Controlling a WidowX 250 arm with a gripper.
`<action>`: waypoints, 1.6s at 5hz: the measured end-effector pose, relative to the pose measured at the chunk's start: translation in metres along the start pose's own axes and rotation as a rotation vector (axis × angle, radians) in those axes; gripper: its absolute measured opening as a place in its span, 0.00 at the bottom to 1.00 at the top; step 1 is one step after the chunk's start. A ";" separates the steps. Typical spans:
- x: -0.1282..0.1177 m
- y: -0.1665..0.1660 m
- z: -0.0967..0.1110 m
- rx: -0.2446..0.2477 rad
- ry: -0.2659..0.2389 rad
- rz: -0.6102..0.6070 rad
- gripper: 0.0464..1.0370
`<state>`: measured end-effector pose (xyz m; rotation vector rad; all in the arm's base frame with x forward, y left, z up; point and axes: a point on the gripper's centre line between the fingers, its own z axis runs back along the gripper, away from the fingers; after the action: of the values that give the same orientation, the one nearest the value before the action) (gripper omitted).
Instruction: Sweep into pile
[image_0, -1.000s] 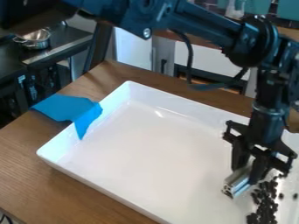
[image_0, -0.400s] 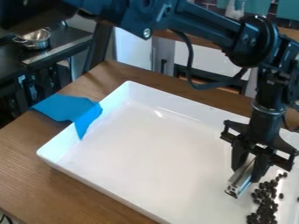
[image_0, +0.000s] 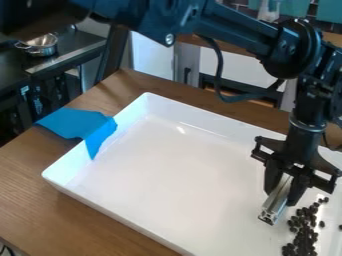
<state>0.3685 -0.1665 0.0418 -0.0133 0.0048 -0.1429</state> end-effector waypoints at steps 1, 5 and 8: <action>0.000 -0.002 -0.003 0.017 -0.016 0.023 0.33; -0.002 -0.003 -0.005 0.005 -0.003 0.039 0.33; -0.032 0.125 0.004 0.045 -0.020 -0.076 0.33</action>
<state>0.3541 -0.0383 0.0438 0.0302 -0.0191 -0.2187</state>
